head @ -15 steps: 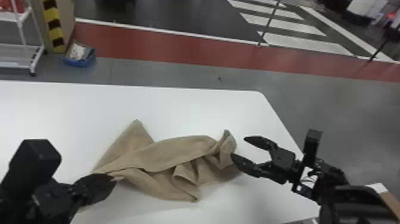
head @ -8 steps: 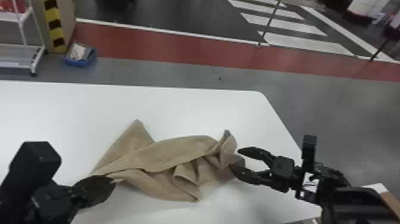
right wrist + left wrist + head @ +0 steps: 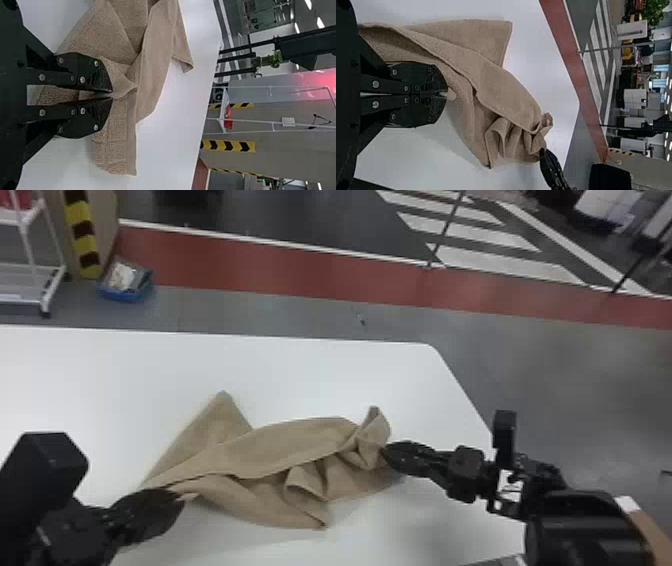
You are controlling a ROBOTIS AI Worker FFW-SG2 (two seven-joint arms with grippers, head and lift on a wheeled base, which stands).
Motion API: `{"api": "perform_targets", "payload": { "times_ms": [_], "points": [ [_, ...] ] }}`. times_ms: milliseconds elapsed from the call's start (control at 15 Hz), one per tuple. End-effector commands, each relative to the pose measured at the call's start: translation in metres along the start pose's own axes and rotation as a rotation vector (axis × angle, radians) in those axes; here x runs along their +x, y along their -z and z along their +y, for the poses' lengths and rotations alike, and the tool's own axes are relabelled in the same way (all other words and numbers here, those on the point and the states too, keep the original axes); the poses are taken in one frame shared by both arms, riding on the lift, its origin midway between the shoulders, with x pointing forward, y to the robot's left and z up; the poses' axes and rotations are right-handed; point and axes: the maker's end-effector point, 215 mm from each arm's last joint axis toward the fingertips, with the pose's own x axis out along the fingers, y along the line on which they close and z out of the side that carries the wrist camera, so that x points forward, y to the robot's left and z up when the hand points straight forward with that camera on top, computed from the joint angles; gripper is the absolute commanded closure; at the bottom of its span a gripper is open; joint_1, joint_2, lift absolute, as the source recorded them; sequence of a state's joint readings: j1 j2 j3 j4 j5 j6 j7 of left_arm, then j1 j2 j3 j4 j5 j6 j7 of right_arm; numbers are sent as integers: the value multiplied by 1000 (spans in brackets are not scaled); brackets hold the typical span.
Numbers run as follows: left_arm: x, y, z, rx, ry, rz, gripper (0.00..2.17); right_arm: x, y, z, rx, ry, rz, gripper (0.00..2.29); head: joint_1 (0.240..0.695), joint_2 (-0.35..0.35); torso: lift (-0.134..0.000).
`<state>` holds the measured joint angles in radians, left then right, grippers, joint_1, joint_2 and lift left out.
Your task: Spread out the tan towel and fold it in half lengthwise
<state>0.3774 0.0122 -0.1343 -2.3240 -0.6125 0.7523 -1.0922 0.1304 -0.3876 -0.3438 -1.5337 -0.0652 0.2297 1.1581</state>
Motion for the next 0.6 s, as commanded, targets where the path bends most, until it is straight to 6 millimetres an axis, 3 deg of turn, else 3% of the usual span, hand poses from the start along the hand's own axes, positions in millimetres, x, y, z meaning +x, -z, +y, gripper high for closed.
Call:
{"api": "perform_targets", "payload": {
  "times_ms": [0, 67, 133, 400, 533],
  "points": [
    [-3, 1, 1, 4, -5, -2, 1673, 2, -3, -9, -5, 15, -7, 1808, 695, -348, -120],
    [-4, 2, 3, 2, -9, -1, 1673, 0, -10, -15, -1, 31, -30, 2057, 695, -349, -120],
    [-5, 2, 5, 3, -13, -4, 1673, -4, -16, -27, 5, 71, -50, 2159, 695, -348, -120],
    [-18, 0, 24, 28, -43, -16, 1673, -40, -54, -89, 71, 238, -139, 2159, 695, -350, -120],
    [-34, -8, 39, 56, -76, -36, 1673, -60, -56, -113, 114, 297, -129, 2159, 695, -350, -120]
  ]
}}
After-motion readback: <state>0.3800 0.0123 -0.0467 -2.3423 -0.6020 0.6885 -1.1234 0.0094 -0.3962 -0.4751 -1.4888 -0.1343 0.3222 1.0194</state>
